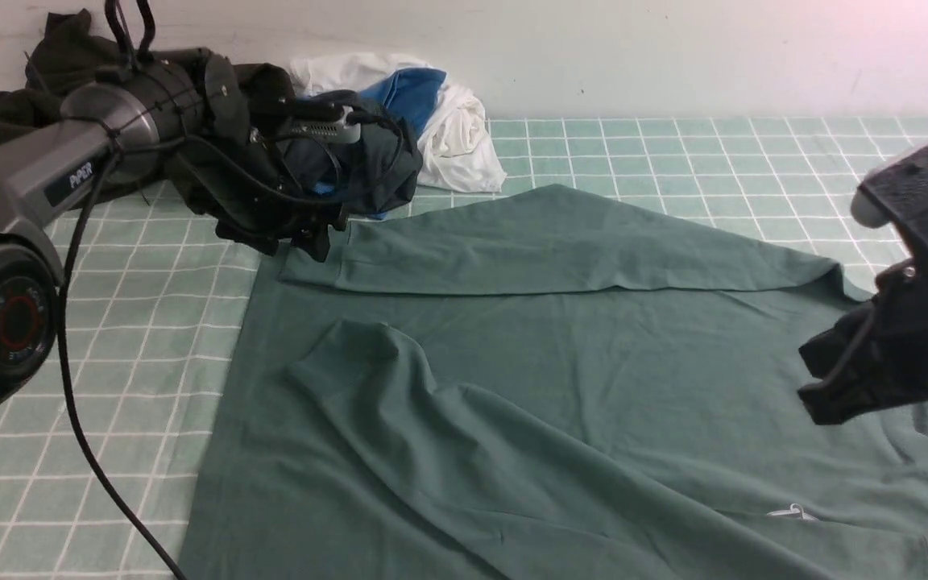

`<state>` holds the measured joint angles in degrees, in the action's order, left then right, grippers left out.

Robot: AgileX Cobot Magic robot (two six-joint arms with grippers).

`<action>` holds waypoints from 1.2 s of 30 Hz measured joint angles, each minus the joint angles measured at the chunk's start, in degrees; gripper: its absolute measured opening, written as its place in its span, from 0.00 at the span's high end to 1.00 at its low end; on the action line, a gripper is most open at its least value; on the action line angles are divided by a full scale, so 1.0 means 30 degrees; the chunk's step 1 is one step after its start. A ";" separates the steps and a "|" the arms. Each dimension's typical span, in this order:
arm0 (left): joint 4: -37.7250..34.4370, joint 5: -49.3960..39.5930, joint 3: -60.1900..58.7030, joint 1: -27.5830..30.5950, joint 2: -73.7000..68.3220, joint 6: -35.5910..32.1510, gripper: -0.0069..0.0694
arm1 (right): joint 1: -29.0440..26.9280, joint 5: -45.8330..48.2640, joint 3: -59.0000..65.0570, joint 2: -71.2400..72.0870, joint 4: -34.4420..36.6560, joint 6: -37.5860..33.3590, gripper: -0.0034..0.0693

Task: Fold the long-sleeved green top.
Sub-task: Use the left arm to clamp the cuff farthest from it, then use the left arm to drag and drop the cuff onto the cuff closest to the left arm

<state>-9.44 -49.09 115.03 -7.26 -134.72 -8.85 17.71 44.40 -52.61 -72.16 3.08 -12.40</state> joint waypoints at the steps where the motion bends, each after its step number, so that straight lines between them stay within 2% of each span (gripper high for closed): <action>1: -0.0059 0.0299 0.0016 0.0000 -0.0274 0.0047 0.33 | 0.0000 -0.0019 -0.0069 -0.0331 0.0000 0.0000 0.97; 8: -0.0140 0.0905 0.0235 0.0000 -0.0840 0.0421 0.36 | 0.0000 -0.0019 -0.0151 -0.1784 0.0000 0.0000 0.97; 11: -0.0122 0.0865 0.0252 0.0000 -0.0825 0.0442 0.52 | 0.0000 -0.0019 -0.0170 -0.1853 -0.0020 0.0000 0.97; 15: -0.0060 0.0284 0.0204 -0.0114 -0.0425 0.0313 0.81 | 0.0000 -0.0019 -0.0232 -0.1853 -0.0056 0.0000 0.97; 17: -0.0060 0.0058 0.0209 -0.0282 -0.0025 0.0212 0.88 | 0.0000 0.0096 -0.0232 -0.1853 -0.0034 0.0000 0.97; 22: -0.0037 -0.0916 0.0209 -0.0790 0.1682 -0.0066 0.89 | 0.0000 0.0914 -0.0268 -0.1734 0.0070 0.0000 0.97; 29: 0.0069 -0.4410 -0.0302 -0.1715 0.5332 0.0111 0.88 | 0.0000 0.1295 -0.0268 0.0470 0.0085 0.0000 0.97; 31: 0.0044 -0.5116 -0.2111 -0.1914 0.7575 0.0997 0.88 | 0.0000 0.1382 -0.0268 0.1627 0.0221 0.0000 0.97; 36: -0.0386 -0.4995 -0.7715 -0.2053 1.1751 0.1542 0.87 | 0.0000 0.1529 -0.0268 0.3037 0.0828 0.0000 0.97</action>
<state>-10.59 -64.07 91.89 -13.42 -99.46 -4.23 17.71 48.98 -53.42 -63.05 5.56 -12.40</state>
